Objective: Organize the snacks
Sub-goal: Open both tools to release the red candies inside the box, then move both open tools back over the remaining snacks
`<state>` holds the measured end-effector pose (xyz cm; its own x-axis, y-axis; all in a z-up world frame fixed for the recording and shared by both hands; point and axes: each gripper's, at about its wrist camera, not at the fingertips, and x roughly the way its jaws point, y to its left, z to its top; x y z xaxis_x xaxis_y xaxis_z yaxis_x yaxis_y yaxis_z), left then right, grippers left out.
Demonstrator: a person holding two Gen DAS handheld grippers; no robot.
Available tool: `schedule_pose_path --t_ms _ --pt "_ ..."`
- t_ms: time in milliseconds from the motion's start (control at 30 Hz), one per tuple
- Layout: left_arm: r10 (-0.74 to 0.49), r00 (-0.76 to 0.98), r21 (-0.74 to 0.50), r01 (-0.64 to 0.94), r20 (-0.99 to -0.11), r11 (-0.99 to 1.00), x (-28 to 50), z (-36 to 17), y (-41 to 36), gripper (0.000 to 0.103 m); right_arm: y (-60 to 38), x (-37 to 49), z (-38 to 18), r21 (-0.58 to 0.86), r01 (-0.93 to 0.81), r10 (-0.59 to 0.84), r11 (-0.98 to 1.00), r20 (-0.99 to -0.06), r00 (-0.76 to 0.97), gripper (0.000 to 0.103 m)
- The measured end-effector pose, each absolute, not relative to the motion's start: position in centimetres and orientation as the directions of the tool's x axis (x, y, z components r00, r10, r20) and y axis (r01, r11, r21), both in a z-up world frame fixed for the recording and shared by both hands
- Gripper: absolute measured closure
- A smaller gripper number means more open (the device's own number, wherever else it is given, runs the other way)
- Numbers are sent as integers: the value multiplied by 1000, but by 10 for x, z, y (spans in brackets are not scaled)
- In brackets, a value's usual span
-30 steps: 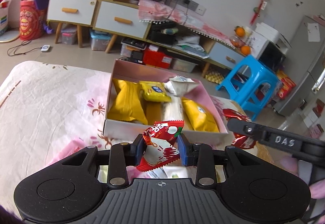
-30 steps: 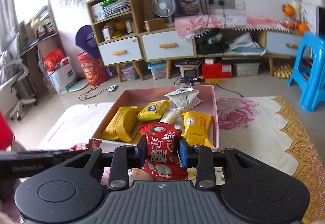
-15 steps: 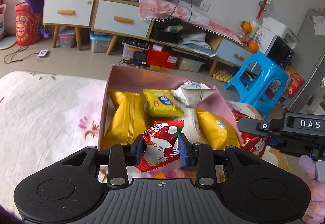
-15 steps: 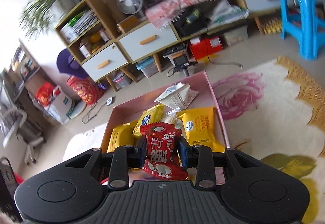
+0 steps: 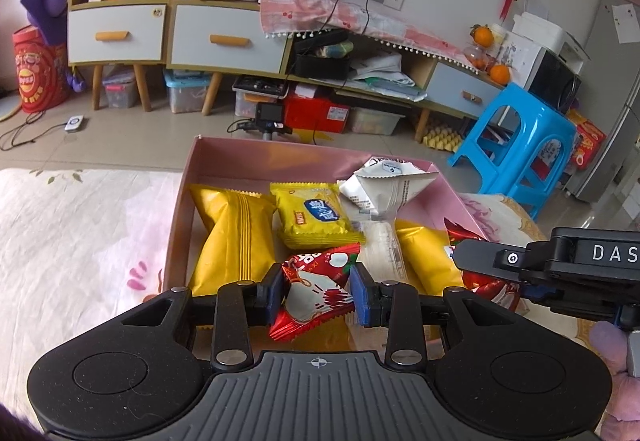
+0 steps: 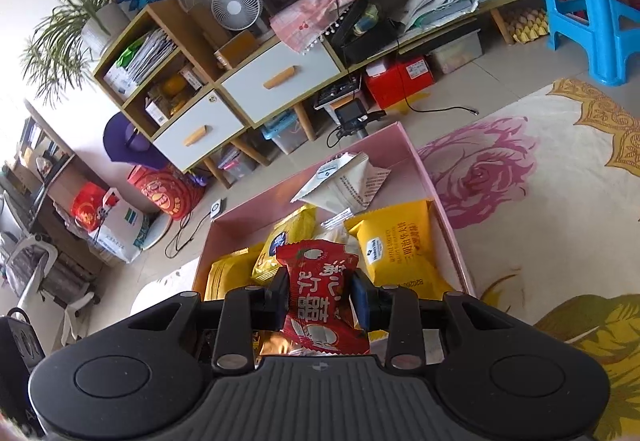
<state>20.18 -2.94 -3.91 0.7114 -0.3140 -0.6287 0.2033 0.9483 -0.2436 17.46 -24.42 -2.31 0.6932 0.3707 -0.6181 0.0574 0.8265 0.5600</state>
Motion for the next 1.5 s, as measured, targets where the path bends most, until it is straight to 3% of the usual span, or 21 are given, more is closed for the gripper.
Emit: schedule_pose_path --t_ms 233,467,633,967,1500 --pt "-304 725 -242 193 -618 951 203 -40 -30 68 -248 177 -25 554 77 351 829 -622 700 74" --pt "-302 727 -226 203 -617 953 199 -38 -28 43 -251 174 -20 548 86 328 832 -612 720 52" --pt "-307 724 -221 216 -617 951 195 -36 -28 31 -250 173 -14 533 80 319 842 -613 723 35" --pt "-317 728 -204 242 -608 949 177 -22 -26 12 -249 165 0 482 48 293 875 -604 741 19" --pt "-282 711 -170 226 -645 959 139 -6 -13 7 -245 138 24 335 -45 248 941 -593 766 9"
